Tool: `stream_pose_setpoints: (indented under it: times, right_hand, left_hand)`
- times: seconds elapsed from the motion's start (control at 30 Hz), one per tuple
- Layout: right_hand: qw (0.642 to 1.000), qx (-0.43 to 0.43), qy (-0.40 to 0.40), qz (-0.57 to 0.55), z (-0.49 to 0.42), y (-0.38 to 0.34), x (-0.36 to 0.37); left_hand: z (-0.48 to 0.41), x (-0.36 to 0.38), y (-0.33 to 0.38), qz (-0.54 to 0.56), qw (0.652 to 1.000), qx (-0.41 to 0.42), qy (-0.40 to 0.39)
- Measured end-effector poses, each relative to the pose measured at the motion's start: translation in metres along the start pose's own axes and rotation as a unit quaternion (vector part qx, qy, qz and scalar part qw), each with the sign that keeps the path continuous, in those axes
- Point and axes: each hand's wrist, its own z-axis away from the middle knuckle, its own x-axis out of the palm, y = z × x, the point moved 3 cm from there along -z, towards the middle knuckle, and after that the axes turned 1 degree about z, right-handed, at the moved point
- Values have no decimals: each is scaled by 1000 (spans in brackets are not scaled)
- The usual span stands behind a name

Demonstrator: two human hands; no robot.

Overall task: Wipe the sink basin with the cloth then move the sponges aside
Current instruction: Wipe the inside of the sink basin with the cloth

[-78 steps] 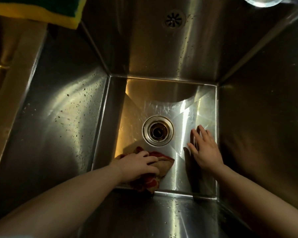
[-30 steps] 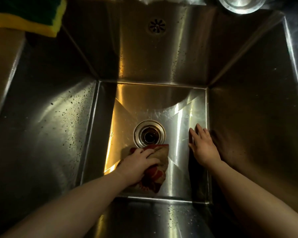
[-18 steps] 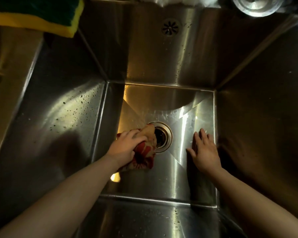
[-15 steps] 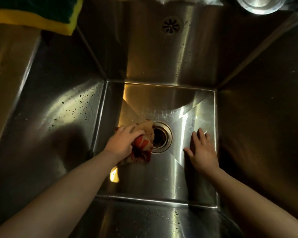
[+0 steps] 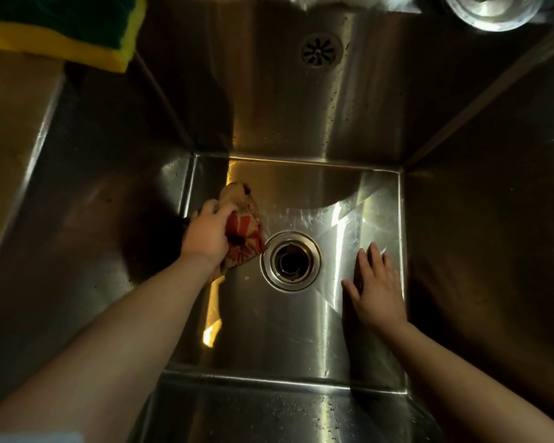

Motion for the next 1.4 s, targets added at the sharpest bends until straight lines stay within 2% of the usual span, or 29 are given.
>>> stream_pose_setpoints:
  times: [0.17,0.3,0.47,0.7,1.0,1.4]
  right_hand:
    - [1000,12,-2,10,0,-3,0]
    - [1000,18,-2,13,0,-4,-1]
    - [999,36,12,4,2,-10,0]
    - [998,61,18,-15,0,-18,2]
    - [997,67,24,-26,-1,-17,4]
    - [996,78,18,-24,1,-20,1]
  left_hand:
    - [16,6,-1,-16,1000,7,-15]
    - [36,23,-8,-77,996,25,-27]
    - [54,48,-14,-173,978,110,-46]
    - [18,42,-6,-146,983,71,-92]
    - [-48,2,16,-136,985,61,-89]
    - [-22,10,20,-137,984,55,-98]
